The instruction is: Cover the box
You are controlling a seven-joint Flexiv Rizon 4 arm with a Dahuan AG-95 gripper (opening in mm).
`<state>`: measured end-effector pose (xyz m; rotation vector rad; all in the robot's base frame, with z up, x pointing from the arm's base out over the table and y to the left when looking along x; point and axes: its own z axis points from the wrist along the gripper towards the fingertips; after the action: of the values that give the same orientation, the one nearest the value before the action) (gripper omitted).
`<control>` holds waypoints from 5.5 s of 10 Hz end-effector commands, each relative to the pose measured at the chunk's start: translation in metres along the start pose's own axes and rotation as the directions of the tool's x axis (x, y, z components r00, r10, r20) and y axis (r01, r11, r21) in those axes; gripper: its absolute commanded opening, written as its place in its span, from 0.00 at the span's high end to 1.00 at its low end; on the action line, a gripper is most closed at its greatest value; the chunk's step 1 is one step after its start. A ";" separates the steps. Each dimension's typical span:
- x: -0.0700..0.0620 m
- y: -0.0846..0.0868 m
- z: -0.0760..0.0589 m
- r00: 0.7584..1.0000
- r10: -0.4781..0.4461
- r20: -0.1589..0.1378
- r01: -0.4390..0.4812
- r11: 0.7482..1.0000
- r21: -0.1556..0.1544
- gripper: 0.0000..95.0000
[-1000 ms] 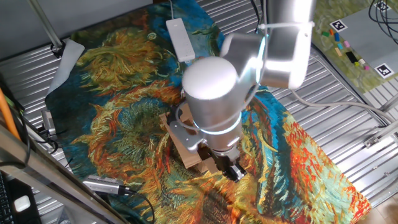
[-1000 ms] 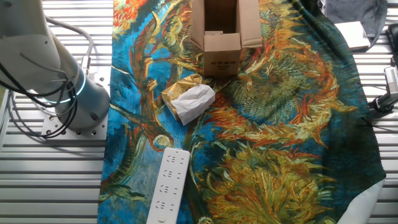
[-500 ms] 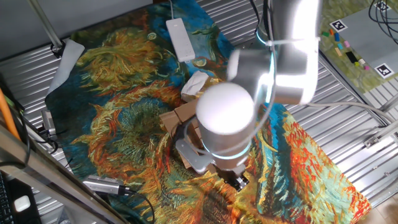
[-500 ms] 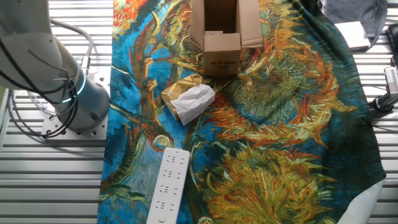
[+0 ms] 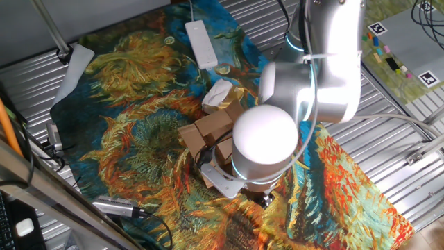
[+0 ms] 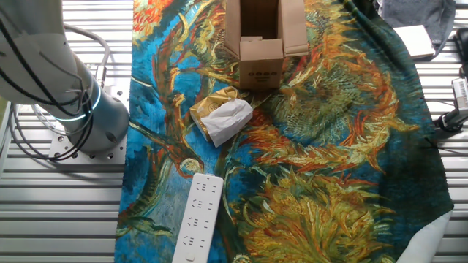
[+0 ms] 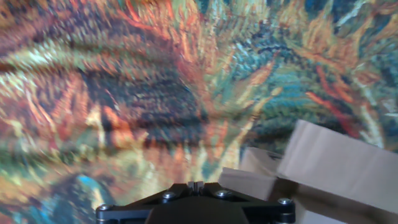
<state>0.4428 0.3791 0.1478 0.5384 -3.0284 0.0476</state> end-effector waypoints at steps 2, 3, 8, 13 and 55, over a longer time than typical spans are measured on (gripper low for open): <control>0.008 -0.031 -0.017 0.998 -0.054 -0.012 0.054 0.998 0.022 1.00; 0.009 -0.040 -0.020 0.998 -0.065 -0.013 0.065 0.998 0.018 1.00; 0.019 -0.078 -0.004 0.992 -0.124 0.010 0.124 0.992 0.025 1.00; 0.012 -0.082 0.024 0.992 -0.123 0.017 0.123 0.992 0.020 1.00; 0.150 -0.094 -0.053 0.980 -0.197 0.041 0.199 0.979 -0.047 1.00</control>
<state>0.3301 0.2376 0.2131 0.8442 -2.9860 -0.0513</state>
